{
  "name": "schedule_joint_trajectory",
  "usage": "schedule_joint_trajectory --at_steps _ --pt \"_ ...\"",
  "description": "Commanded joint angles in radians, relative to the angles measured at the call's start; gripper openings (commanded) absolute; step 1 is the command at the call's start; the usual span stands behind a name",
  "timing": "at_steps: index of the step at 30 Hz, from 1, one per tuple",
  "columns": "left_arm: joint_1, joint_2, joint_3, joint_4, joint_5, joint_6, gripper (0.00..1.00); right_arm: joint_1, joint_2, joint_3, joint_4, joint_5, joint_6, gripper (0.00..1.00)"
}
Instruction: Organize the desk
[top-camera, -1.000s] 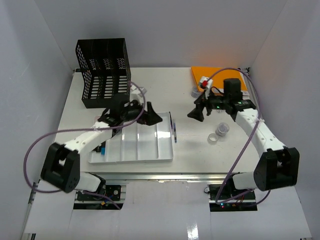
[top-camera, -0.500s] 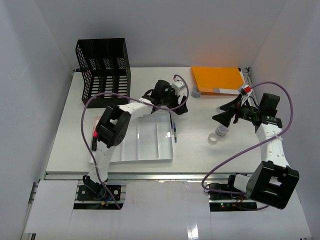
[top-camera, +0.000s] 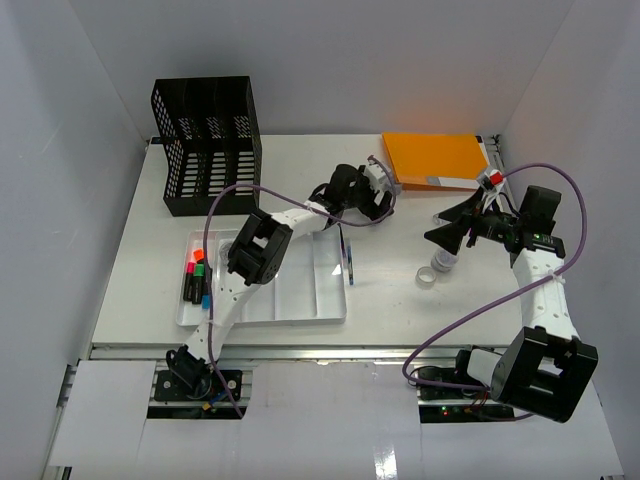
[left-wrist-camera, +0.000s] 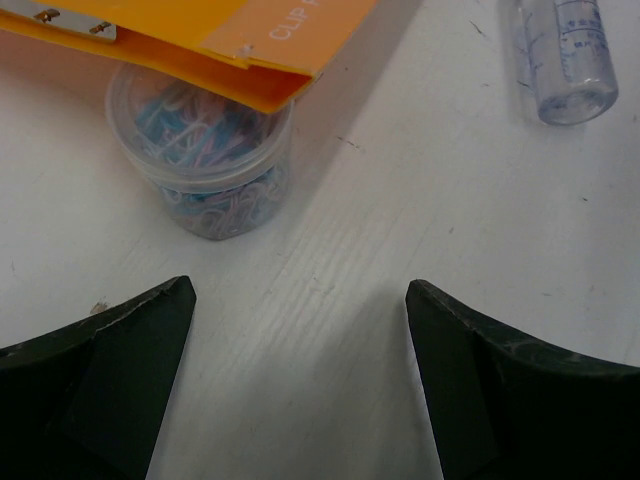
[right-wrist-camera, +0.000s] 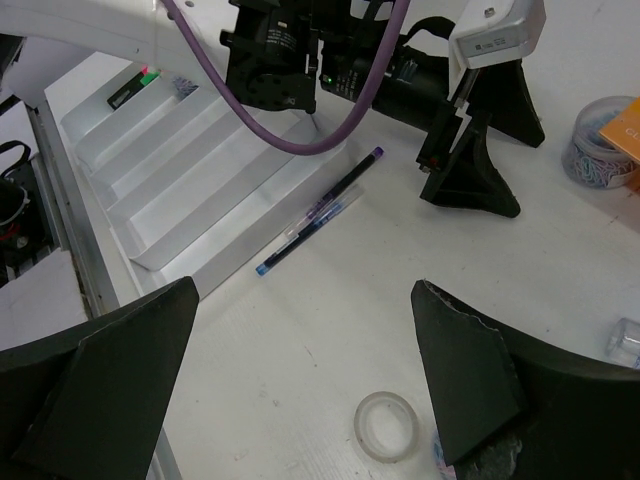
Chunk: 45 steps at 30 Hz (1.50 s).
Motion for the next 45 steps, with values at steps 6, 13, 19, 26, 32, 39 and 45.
schedule_joint_trajectory --at_steps 6,13,19,26,32,39,45 --pt "-0.012 0.109 0.118 0.246 -0.108 -0.049 0.98 -0.001 -0.011 0.005 0.033 -0.031 0.013 0.93" --pt "-0.017 0.194 0.215 0.313 -0.176 -0.09 0.98 -0.001 -0.005 0.006 0.034 -0.036 0.018 0.93" --pt "-0.026 0.269 0.347 0.353 -0.22 -0.159 0.97 -0.001 -0.005 0.006 0.035 -0.039 0.021 0.94" --pt "-0.031 0.338 0.435 0.372 -0.228 -0.196 0.97 -0.001 -0.005 0.008 0.033 -0.041 0.021 0.94" --pt "-0.031 0.339 0.429 0.401 -0.24 -0.214 0.91 -0.001 -0.002 0.007 0.033 -0.039 0.021 0.93" --pt "-0.031 0.304 0.38 0.411 -0.218 -0.218 0.5 -0.001 -0.002 0.005 0.033 -0.029 0.019 0.93" --pt "-0.032 0.156 0.151 0.507 -0.212 -0.211 0.31 -0.001 -0.004 0.002 0.033 -0.023 0.015 0.93"
